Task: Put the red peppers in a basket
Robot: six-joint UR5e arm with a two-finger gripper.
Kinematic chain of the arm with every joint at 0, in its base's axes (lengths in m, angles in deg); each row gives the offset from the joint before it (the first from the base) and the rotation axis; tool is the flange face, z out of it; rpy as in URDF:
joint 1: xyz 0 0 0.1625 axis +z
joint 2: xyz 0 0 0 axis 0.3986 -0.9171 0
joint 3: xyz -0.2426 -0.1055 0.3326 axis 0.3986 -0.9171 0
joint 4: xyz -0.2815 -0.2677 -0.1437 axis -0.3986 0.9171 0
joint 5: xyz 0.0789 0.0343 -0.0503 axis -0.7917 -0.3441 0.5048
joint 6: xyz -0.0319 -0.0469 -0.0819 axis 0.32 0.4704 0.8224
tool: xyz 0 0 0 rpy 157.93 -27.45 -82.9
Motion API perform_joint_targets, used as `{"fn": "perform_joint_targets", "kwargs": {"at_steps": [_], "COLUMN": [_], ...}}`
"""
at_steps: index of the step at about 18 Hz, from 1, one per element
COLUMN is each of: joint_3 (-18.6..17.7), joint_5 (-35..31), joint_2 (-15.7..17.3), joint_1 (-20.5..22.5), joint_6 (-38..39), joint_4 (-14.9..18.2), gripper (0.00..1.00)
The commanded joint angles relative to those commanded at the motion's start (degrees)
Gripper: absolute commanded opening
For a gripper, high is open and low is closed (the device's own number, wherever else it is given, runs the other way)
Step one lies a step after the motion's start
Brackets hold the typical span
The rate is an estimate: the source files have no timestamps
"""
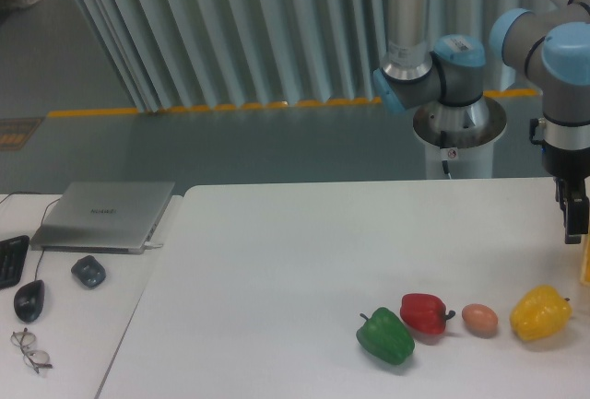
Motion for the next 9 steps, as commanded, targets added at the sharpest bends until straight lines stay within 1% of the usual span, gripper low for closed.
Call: {"fn": "perform_joint_targets", "kwargs": {"at_steps": [9], "joint_3": [-0.3], "joint_5": [0.4], "joint_2": [0.0], "joint_1": [0.2], "joint_6": [1.2], "joint_4": [0.1], "gripper": [1.00]}}
